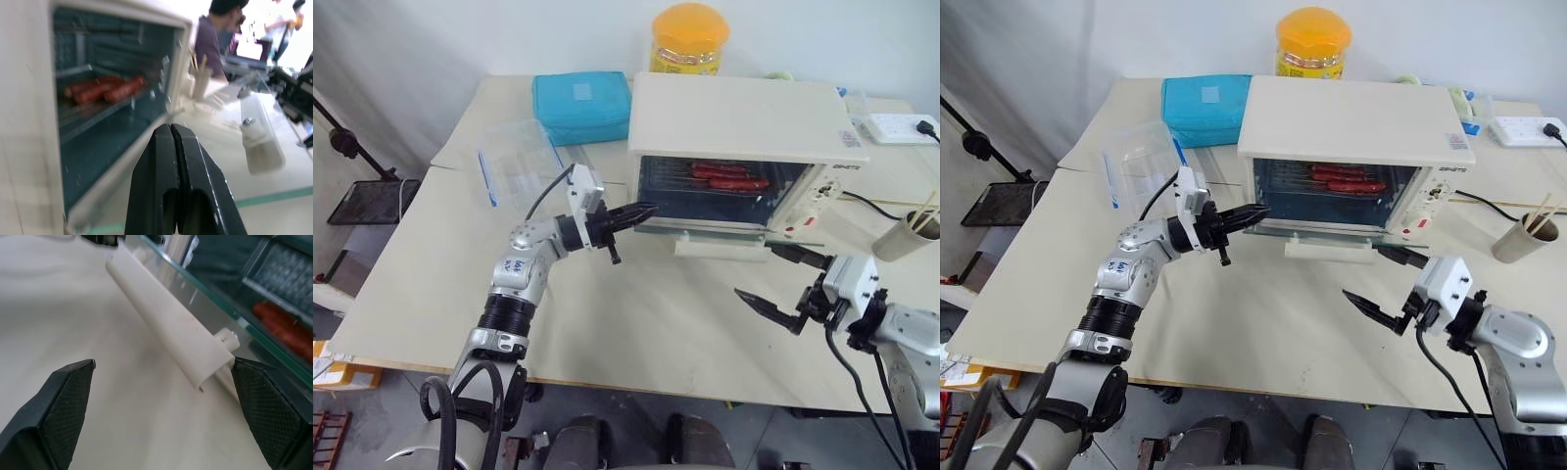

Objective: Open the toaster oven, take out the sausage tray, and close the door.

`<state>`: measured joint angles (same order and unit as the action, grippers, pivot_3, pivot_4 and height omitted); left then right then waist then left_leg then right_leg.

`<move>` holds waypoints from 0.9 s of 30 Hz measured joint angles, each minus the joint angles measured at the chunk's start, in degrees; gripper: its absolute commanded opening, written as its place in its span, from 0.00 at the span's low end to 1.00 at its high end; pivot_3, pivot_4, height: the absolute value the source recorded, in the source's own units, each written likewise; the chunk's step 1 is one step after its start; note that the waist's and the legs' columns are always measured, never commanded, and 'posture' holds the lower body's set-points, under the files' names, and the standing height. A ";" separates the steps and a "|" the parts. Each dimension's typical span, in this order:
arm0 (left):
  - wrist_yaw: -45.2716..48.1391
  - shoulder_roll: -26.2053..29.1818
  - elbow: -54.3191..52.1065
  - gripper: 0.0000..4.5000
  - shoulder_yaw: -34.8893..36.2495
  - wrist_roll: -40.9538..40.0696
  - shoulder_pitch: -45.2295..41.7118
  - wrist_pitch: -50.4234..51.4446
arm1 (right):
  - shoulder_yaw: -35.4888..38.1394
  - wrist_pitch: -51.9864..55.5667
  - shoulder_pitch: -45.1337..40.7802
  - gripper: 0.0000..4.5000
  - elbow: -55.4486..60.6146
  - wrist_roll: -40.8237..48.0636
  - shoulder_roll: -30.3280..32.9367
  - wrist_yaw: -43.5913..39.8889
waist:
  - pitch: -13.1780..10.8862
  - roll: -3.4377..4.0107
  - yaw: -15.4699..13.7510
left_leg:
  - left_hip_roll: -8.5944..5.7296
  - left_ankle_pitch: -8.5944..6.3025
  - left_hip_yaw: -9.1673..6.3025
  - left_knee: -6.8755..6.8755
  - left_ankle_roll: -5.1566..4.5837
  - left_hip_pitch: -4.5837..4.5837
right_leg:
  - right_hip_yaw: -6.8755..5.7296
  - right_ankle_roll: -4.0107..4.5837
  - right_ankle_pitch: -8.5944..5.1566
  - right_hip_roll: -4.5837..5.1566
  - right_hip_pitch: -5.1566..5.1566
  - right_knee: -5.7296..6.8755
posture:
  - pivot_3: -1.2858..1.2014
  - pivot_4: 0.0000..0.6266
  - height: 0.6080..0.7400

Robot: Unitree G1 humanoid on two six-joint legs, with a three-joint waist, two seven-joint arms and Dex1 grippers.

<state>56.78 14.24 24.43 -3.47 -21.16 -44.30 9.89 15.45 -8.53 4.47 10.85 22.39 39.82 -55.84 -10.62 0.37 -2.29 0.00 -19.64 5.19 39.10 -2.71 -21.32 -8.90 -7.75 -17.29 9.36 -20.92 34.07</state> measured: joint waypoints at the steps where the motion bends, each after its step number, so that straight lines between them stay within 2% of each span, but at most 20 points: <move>1: 0.21 -0.01 0.31 0.01 -0.13 0.24 0.15 0.29 | 1.96 -0.59 2.91 1.00 0.22 -0.24 -0.47 0.66 | 0.00 -0.01 -0.68 | -0.01 0.00 -0.05 0.00 -0.02 -0.04 | -0.03 -0.01 0.01 0.01 0.01 -0.04 | 0.52 0.24 1.00; 5: 0.79 1.38 0.42 0.01 0.12 0.86 2.18 0.94 | 8.40 -1.53 15.32 1.00 0.14 -0.34 -2.47 2.35 | -0.01 -0.01 -1.04 | -0.04 -0.03 -0.06 0.00 -0.08 -0.16 | -0.08 -0.05 0.03 0.01 -0.02 -0.16 | 0.52 0.24 1.00; 7: 1.03 1.18 0.41 0.01 -0.02 1.21 2.67 0.93 | 11.04 -1.79 17.95 1.00 -0.11 -0.40 -2.49 2.68 | -0.01 -0.02 -0.68 | -0.05 0.01 -0.02 0.01 -0.14 -0.10 | -0.02 -0.18 0.10 0.01 0.08 -0.25 | 0.52 0.24 1.00; 12: 1.62 -0.21 0.36 0.01 -1.11 1.49 3.47 0.89 | 16.51 -1.40 18.08 1.00 -0.16 0.44 -1.73 4.26 | -0.01 -0.02 0.06 | 0.04 0.07 -0.02 0.02 -0.09 0.16 | 0.06 -0.21 0.12 0.02 0.24 -0.22 | 0.52 0.24 1.00; 18: 1.87 -0.08 -0.68 0.01 -2.48 2.98 5.88 0.03 | 20.82 1.04 13.36 1.00 -1.33 1.17 1.23 6.68 | -0.01 0.00 0.82 | -0.01 0.05 -0.03 0.00 -0.11 0.11 | 0.03 -0.20 0.12 0.06 0.22 -0.23 | 0.52 0.24 1.00; 23: 0.49 0.34 -2.67 0.01 -3.69 5.28 9.57 -0.68 | 16.83 2.67 4.69 1.00 1.03 1.00 4.01 7.64 | 0.00 0.02 0.99 | 0.03 0.06 -0.04 0.01 -0.12 0.11 | 0.04 -0.20 0.12 0.06 0.20 -0.19 | 0.52 0.24 1.00; 27: -1.61 0.50 -8.13 0.01 -3.14 5.12 12.96 1.38 | 6.49 4.62 -2.59 1.00 4.68 -3.49 4.90 8.64 | 0.00 0.02 0.93 | 0.01 0.07 -0.06 0.03 -0.11 0.09 | 0.02 -0.20 0.12 0.09 0.19 -0.18 | 0.52 0.24 1.00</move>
<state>55.17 14.74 16.31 -6.61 -16.04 -31.34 11.27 21.94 -3.91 1.88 15.53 18.90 44.72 -47.20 -10.62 0.39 -1.36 0.01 -19.57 5.12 39.13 -2.82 -21.23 -8.88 -7.96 -17.17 9.45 -20.73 33.90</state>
